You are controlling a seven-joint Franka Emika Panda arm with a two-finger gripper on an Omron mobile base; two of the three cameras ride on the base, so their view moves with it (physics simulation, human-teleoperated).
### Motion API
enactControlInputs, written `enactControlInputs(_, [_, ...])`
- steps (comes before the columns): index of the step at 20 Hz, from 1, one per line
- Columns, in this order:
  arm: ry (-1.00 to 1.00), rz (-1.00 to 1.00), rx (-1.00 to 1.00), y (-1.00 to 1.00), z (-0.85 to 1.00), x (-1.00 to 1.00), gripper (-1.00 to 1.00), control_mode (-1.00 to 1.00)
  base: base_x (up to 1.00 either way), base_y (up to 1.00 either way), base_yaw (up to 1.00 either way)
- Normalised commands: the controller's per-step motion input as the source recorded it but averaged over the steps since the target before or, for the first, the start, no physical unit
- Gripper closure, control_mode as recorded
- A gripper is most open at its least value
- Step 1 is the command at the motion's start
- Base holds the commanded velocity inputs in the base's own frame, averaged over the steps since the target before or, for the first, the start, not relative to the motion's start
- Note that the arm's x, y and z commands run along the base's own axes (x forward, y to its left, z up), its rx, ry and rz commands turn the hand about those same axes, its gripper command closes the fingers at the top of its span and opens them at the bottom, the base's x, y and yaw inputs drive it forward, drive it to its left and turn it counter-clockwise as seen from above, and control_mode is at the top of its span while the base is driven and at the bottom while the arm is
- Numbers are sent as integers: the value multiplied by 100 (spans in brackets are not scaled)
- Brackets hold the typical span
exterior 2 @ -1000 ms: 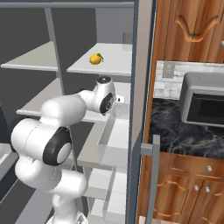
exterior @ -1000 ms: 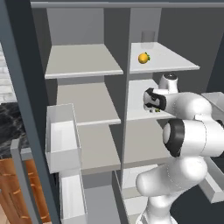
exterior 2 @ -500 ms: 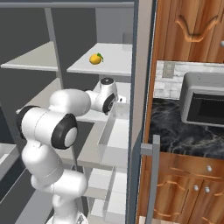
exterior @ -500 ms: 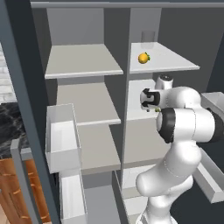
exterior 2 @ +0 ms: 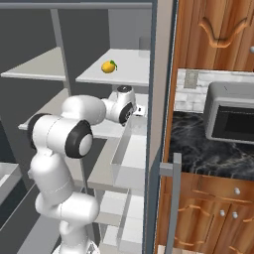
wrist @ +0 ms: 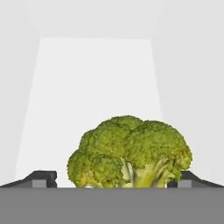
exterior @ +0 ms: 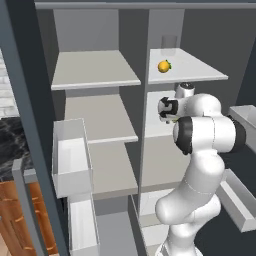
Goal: Take the broccoli and lemon from the fridge shelf and place them in the freezer drawer to begin freezing them.
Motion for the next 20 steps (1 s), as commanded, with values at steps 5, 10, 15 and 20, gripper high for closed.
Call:
enactControlInputs(5, [1,0,0,0,-37,6,100,-100,0,0,0])
enactControlInputs(10, [-14,1,0,0,-10,-24,100,-100,0,0,0])
enactControlInputs(15, [-15,0,0,9,-3,-61,100,-100,0,0,0])
enactControlInputs(20, [-9,0,0,45,5,-58,100,-100,0,0,0])
